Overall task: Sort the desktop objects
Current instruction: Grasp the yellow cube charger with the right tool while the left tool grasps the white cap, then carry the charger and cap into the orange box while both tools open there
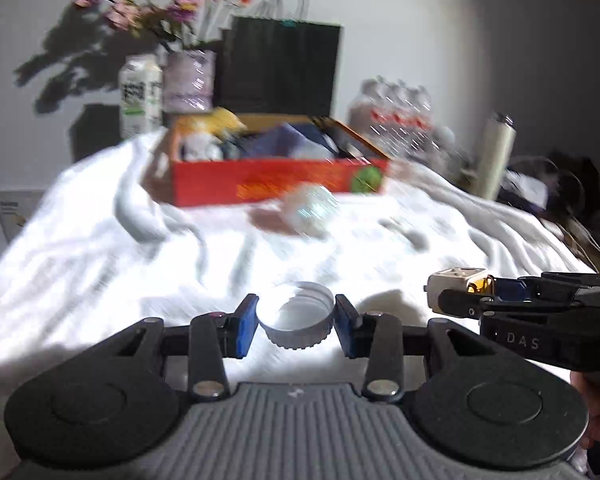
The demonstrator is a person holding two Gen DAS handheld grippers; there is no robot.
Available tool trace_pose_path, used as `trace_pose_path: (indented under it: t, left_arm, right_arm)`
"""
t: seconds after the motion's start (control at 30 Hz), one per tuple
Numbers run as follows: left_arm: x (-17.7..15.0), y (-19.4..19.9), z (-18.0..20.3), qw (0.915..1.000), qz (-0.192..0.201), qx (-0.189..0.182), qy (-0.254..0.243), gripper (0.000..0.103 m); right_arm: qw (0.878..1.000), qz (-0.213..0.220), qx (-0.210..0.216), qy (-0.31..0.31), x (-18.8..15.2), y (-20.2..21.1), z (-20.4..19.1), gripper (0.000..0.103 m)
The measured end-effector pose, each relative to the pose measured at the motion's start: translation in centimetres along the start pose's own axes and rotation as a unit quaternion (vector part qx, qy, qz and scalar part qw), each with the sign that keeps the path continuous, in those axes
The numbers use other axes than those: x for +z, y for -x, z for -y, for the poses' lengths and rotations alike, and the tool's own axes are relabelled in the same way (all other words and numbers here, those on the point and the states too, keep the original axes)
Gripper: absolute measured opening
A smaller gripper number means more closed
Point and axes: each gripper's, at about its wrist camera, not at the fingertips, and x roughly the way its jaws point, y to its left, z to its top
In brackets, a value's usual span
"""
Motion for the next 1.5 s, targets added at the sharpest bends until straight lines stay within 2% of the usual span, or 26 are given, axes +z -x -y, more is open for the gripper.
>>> trace_pose_path:
  t: [0.13, 0.37, 0.43, 0.57, 0.73, 0.83, 0.9, 1.0, 1.13, 1.27, 1.33, 1.4, 1.43, 1.47, 1.5]
  left_arm:
    - [-0.8, 0.0, 1.7, 0.9997, -0.009, -0.015, -0.015, 0.040]
    - [0.9, -0.4, 1.1, 1.0000, 0.001, -0.005, -0.007, 0.040]
    - [2.4, -0.9, 0.0, 0.9999, 0.008, -0.007, -0.001, 0.040]
    - [7.1, -2.5, -2.7, 0.9990, 0.036, 0.026, 0.004, 0.040]
    - [13.4, -6.6, -5.5, 0.9976, 0.042, 0.054, 0.006, 0.040]
    - [17.2, -10.8, -7.3, 0.9981, 0.009, 0.052, 0.033, 0.040]
    - [19.1, -13.9, -8.0, 0.9971, -0.013, 0.072, 0.021, 0.040]
    - [20.9, -18.7, -9.5, 0.9942, -0.064, 0.083, 0.024, 0.040]
    - [21.0, -23.4, -11.1, 0.9881, -0.107, 0.107, 0.030, 0.040]
    - [19.9, -25.8, -11.6, 0.9838, -0.144, 0.105, 0.018, 0.041]
    - [19.6, -26.0, -11.8, 0.9842, -0.144, 0.102, 0.016, 0.046]
    - [19.4, -25.7, -11.8, 0.9862, -0.140, 0.086, 0.018, 0.057]
    - [19.5, -25.4, -11.6, 0.9867, -0.137, 0.086, 0.016, 0.062]
    - [19.5, -25.2, -11.4, 0.9870, -0.133, 0.090, 0.011, 0.072]
    - [19.6, -24.6, -11.1, 0.9881, -0.125, 0.089, 0.005, 0.073]
  right_arm:
    - [0.999, -0.006, -0.045, -0.009, -2.1, 0.8, 1.8, 0.037]
    - [0.999, 0.017, -0.034, -0.017, -0.6, 1.2, 2.6, 0.037]
    - [0.999, 0.028, -0.021, -0.010, 1.0, 1.0, 2.6, 0.037]
    - [0.998, 0.061, -0.002, 0.014, 5.6, 0.2, 3.0, 0.037]
    - [0.996, 0.083, 0.008, 0.036, 12.4, -3.5, 3.7, 0.037]
    - [0.997, 0.063, 0.027, 0.030, 16.5, -7.4, 4.5, 0.037]
    - [0.998, 0.043, 0.032, 0.031, 19.2, -10.4, 4.9, 0.037]
    - [0.999, -0.001, 0.018, 0.027, 22.5, -15.8, 5.7, 0.037]
    - [0.997, -0.070, -0.001, 0.022, 24.3, -22.5, 6.3, 0.037]
    - [0.991, -0.121, -0.029, 0.040, 23.7, -27.1, 5.6, 0.037]
    - [0.988, -0.140, -0.038, 0.051, 23.0, -28.4, 5.2, 0.038]
    - [0.986, -0.156, -0.032, 0.051, 22.5, -29.3, 5.2, 0.038]
    - [0.987, -0.151, -0.028, 0.046, 22.4, -29.2, 5.2, 0.041]
    - [0.989, -0.140, -0.024, 0.040, 22.4, -28.7, 5.3, 0.047]
    - [0.991, -0.128, -0.021, 0.035, 22.4, -28.1, 5.4, 0.056]
